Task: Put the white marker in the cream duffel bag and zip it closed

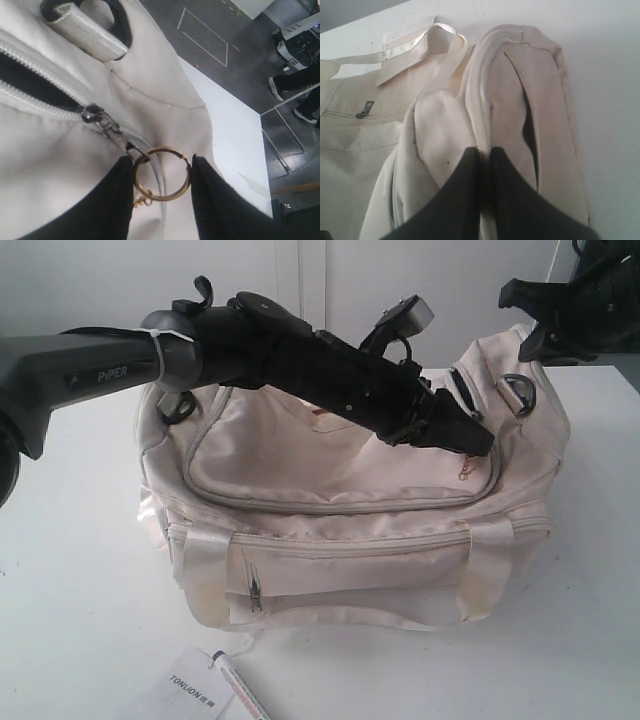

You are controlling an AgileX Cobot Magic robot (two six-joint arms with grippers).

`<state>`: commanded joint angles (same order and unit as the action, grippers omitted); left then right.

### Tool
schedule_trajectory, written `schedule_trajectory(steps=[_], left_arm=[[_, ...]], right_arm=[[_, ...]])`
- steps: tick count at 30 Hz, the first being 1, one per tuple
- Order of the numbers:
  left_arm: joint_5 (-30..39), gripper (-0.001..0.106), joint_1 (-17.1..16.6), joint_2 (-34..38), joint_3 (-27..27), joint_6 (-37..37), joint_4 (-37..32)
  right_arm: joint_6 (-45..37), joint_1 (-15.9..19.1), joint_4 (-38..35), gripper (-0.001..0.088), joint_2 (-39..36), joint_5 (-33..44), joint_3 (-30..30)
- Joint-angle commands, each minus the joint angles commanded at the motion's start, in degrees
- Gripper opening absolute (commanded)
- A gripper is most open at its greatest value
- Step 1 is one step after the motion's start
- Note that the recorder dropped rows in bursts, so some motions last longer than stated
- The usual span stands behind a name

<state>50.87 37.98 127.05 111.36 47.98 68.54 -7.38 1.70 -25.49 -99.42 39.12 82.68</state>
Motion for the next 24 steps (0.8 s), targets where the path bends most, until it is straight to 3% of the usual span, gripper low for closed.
schedule_trajectory(steps=[24], left_arm=[[2.07, 0.000, 0.00, 0.00, 0.00, -0.10, 0.00]], right_arm=[[0.00, 0.00, 0.00, 0.0000, 0.00, 0.00, 0.00]])
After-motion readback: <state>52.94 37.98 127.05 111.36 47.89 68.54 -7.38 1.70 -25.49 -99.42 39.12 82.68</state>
